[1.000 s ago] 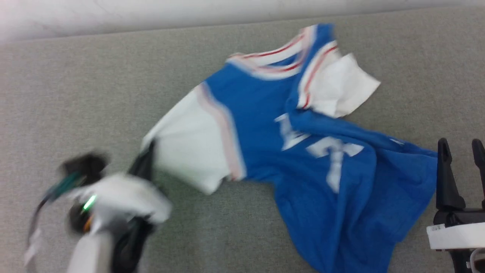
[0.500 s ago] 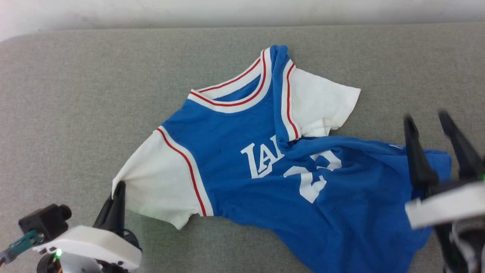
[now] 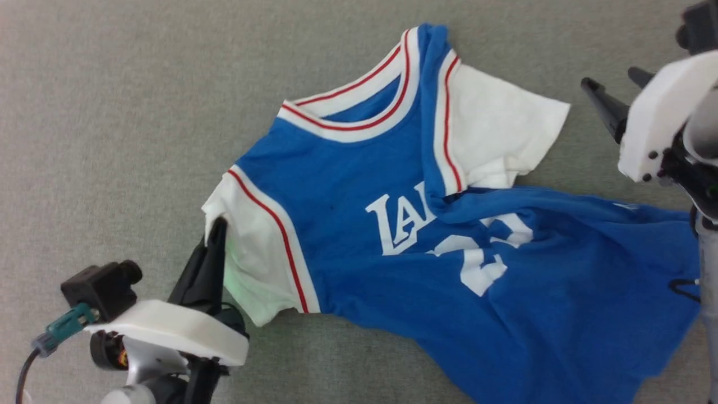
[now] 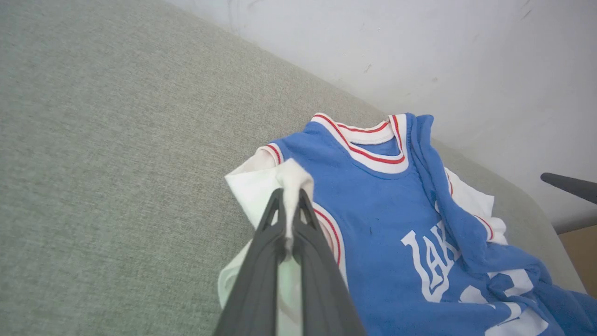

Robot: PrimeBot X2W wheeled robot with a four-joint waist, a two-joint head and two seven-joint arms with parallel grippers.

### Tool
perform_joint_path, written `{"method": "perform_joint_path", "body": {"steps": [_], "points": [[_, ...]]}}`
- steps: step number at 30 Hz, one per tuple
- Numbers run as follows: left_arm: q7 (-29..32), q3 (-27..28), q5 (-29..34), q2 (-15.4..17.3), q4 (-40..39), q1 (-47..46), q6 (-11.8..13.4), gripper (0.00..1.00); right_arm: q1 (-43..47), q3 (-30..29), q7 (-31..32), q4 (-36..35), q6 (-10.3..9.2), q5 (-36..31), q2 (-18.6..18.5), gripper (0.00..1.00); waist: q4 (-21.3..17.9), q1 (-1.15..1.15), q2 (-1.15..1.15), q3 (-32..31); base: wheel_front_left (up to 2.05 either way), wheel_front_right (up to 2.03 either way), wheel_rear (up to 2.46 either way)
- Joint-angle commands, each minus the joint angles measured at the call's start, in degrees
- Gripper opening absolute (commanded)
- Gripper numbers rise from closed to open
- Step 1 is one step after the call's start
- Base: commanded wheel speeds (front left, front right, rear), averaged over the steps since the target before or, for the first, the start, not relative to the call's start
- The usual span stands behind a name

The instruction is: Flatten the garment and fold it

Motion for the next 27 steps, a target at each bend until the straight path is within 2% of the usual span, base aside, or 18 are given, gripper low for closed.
{"method": "perform_joint_path", "body": {"steps": [1, 7, 15, 16, 17, 19, 21, 27], "points": [[-0.6, -0.5, 0.1, -0.4, 0.0, -1.1, -0.4, 0.0, -1.8, 0.5, 1.4, 1.7, -0.04, -0.9, -0.1, 1.0, 2.6, -0.01, 0.0, 2.9, 0.0, 0.0, 0.0], [-1.6, -1.5, -0.3, -0.9, 1.8, -2.4, -0.8, 0.0, -3.1, 1.4, 3.4, 7.3, -0.04, -1.4, 0.2, 1.0, 4.9, -0.01, 0.0, 5.2, 0.0, 0.0, 0.0], [-2.3, -1.9, -0.8, -1.1, 3.3, -3.2, -1.0, 0.0, -0.7, 3.0, 10.8, 9.0, -0.04, 1.0, -1.2, 1.0, 5.9, -0.01, 0.0, 5.9, 0.0, 0.0, 0.0], [-2.3, -2.0, -0.9, -1.1, 3.4, -3.4, -1.0, 0.0, -0.4, 3.0, 11.8, 9.0, -0.04, 1.0, -1.4, 0.33, 5.9, -0.01, 0.0, 5.9, 0.0, 0.0, 0.0], [-2.3, -2.0, -0.9, -1.2, 3.6, -3.5, -1.0, 0.0, 0.0, 3.4, 12.8, 8.9, -0.04, 0.8, -1.6, 0.0, 5.9, -0.01, 0.0, 5.9, 0.0, 0.0, 0.0], [-2.4, -2.0, -1.0, -1.2, 4.0, -3.7, -0.9, 0.0, 0.6, 4.5, 14.2, 8.2, -0.04, 0.5, -2.4, 0.0, 5.8, -0.01, 0.0, 5.6, 0.0, 0.0, 0.0], [-2.6, -2.0, -1.0, -1.1, 4.4, -3.9, -0.9, 0.0, 0.8, 4.9, 13.0, 7.3, -0.04, -0.2, -2.6, 0.0, 5.5, -0.01, 0.0, 5.0, 0.0, 0.0, 0.0], [-3.6, -2.0, 1.2, 0.5, 5.9, -7.9, -1.2, 0.0, -0.3, 2.6, -0.3, 5.2, -0.04, -0.1, -0.4, 0.0, 4.0, -0.01, 0.0, 0.5, 0.0, 0.0, 0.0]]}}
